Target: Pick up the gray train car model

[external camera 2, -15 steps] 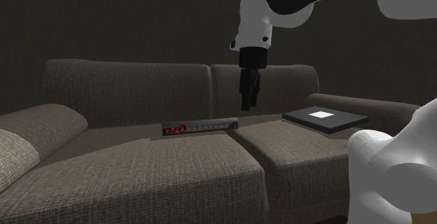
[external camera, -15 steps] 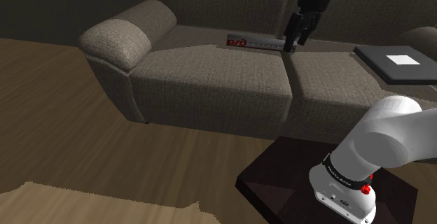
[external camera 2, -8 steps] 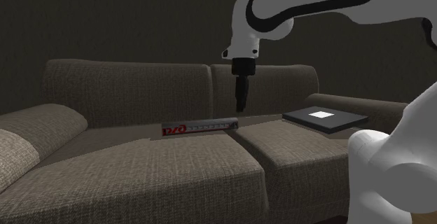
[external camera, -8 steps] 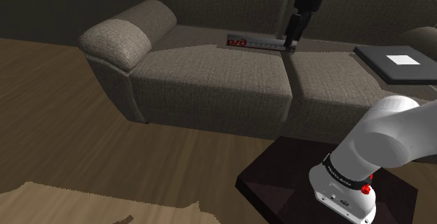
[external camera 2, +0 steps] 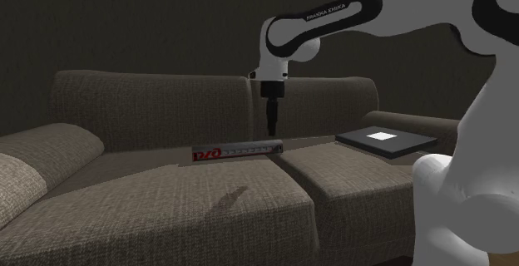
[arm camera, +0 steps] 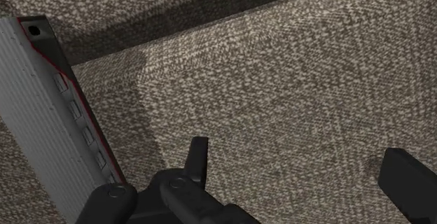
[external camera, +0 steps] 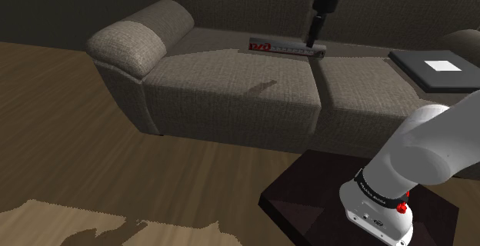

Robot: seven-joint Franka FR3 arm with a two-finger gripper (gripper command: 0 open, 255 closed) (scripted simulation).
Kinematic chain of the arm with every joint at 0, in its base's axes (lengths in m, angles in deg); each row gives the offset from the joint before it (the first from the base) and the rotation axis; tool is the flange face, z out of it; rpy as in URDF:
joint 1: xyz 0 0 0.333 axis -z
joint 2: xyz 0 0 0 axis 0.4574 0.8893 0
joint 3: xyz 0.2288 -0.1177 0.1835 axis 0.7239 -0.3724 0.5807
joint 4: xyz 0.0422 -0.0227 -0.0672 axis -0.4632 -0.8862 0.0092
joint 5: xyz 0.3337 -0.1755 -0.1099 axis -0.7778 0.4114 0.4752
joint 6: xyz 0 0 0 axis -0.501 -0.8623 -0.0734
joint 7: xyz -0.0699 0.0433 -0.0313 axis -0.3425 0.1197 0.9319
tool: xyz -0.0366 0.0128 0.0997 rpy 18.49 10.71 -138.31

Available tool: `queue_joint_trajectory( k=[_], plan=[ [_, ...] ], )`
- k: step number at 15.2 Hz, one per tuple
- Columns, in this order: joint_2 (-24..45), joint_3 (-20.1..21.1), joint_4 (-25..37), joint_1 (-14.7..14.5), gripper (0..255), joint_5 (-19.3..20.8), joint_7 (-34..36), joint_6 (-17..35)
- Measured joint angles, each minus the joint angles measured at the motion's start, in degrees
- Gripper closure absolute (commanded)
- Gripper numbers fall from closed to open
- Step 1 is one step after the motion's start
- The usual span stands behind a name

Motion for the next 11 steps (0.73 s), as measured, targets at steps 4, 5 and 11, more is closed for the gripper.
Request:
queue_joint_trajectory(
  k=[4, 5, 11],
  plan=[
    [8.4, -3.8, 6.2, -0.5, 0, -1.0, -9.4, 2.0],
    [10.2, -4.2, 7.5, -0.7, 0, -1.4, -11.3, 2.4],
    [25.6, -7.4, 21.1, 0.2, 0, -6.5, -25.1, 3.1]
  ],
)
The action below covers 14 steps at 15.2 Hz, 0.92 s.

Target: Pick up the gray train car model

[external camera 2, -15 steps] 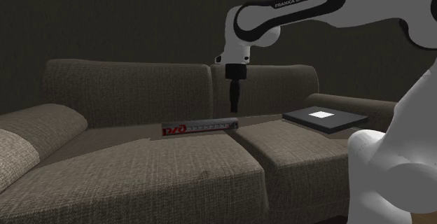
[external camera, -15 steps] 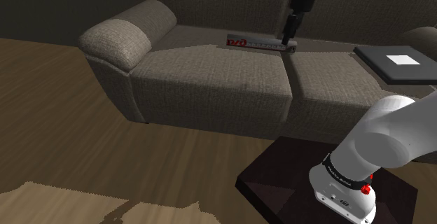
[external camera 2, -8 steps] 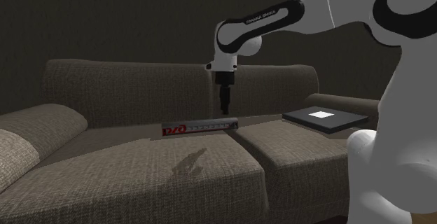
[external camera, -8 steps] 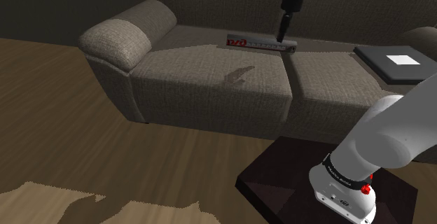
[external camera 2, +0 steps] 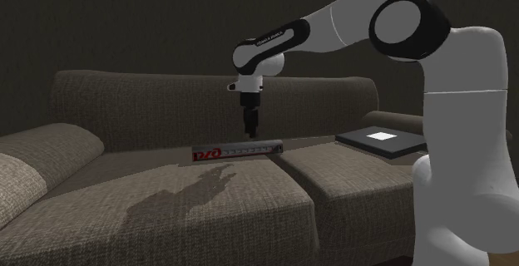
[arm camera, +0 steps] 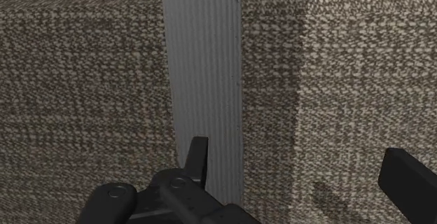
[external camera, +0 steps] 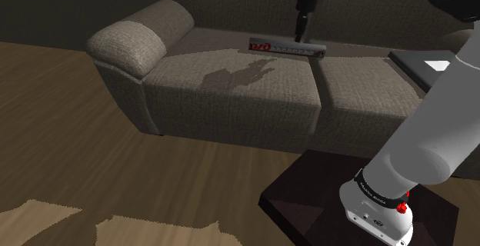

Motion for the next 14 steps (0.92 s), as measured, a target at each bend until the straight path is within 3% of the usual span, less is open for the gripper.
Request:
queue_joint_trajectory(
  k=[4, 12, 13, 14],
  plan=[
    [9.3, -0.1, 9.7, 1.9, 0, -3.5, -7.1, -1.2],
    [10.8, 0.1, 6.4, 2.1, 0, -4.1, -8.4, 3.5],
    [10.9, 0.1, 6.3, 2.1, 255, -4.2, -8.4, 3.6],
    [10.9, 0.1, 6.3, 2.1, 255, -4.2, -8.4, 3.7]
  ],
)
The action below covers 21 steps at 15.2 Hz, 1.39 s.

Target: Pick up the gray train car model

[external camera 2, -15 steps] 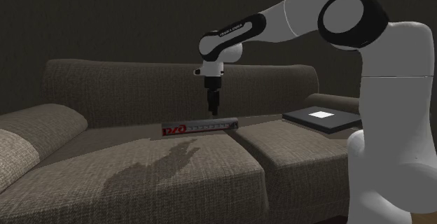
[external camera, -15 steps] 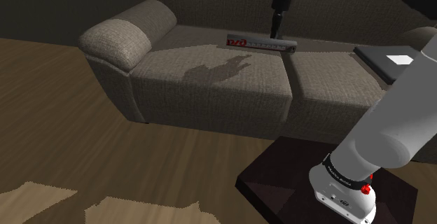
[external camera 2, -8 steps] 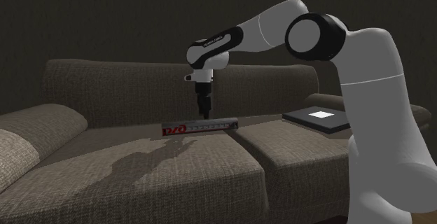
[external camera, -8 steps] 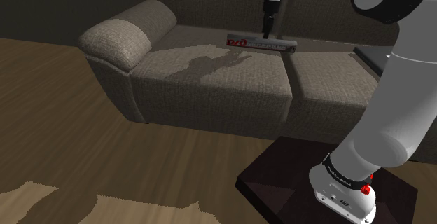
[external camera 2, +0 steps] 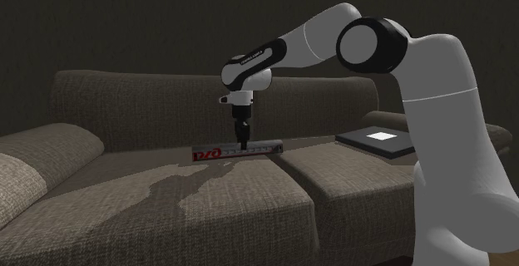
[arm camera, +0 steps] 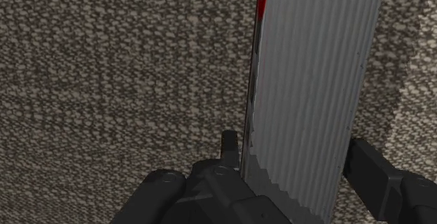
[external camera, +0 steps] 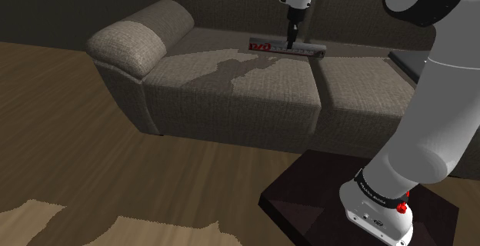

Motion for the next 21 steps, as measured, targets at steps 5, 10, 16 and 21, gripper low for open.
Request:
queue_joint_trajectory(
  k=[5, 10, 16, 21],
  plan=[
    [-0.1, 0.0, -0.1, 0.0, 255, 0.0, 0.0, 0.1],
    [0.0, 0.0, 0.3, 0.0, 255, 0.0, 0.0, -0.3],
    [-0.4, -0.2, 4.1, 0.2, 255, 0.3, 0.2, -4.4],
    [-0.4, -0.2, 7.7, 0.3, 255, 0.3, 0.3, -8.1]
  ],
)
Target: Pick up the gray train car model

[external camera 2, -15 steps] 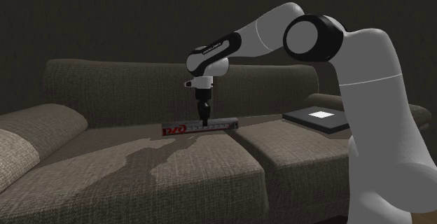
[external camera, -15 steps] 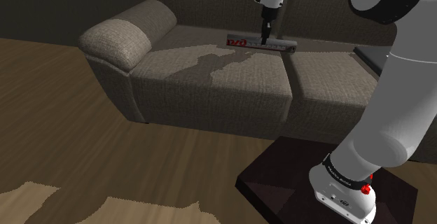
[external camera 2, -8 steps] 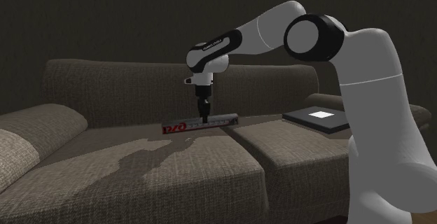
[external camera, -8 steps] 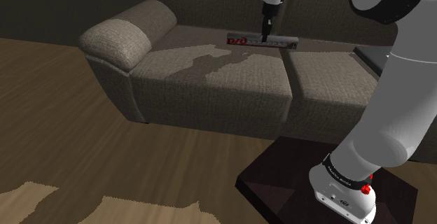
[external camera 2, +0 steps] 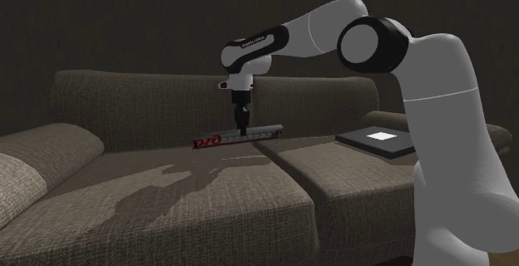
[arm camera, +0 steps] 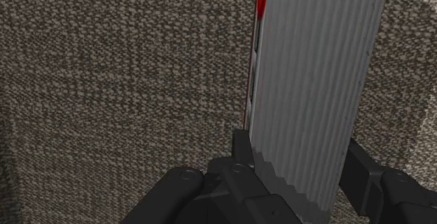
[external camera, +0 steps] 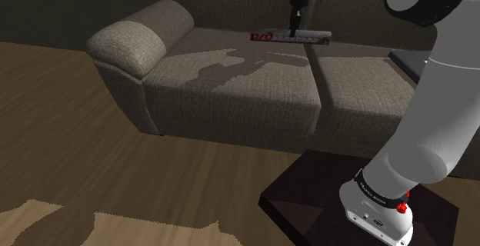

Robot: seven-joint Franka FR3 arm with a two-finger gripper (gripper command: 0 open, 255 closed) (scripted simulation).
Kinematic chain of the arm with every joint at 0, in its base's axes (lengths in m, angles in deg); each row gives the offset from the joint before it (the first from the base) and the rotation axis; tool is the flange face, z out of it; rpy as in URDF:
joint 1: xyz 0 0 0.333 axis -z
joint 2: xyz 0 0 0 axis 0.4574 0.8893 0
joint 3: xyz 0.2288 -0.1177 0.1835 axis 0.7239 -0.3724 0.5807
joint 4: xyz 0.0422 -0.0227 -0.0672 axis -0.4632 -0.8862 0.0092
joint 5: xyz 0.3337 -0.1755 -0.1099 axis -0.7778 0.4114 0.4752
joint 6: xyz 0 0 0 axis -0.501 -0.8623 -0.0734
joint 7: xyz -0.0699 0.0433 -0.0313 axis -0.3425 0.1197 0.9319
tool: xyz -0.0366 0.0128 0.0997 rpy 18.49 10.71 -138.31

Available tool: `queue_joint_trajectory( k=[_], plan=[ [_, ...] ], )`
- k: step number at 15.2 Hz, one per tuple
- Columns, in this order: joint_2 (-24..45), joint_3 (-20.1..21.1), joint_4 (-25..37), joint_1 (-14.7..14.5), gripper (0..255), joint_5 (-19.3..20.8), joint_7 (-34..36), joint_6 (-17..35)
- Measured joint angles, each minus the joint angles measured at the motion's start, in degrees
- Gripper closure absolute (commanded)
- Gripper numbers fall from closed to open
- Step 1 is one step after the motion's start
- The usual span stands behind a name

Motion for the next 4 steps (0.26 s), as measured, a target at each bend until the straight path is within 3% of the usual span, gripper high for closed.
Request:
queue_joint_trajectory(
  k=[4],
  plan=[
    [-0.1, -0.1, 2.8, 0.1, 255, 0.1, 0.1, -2.9]
  ],
)
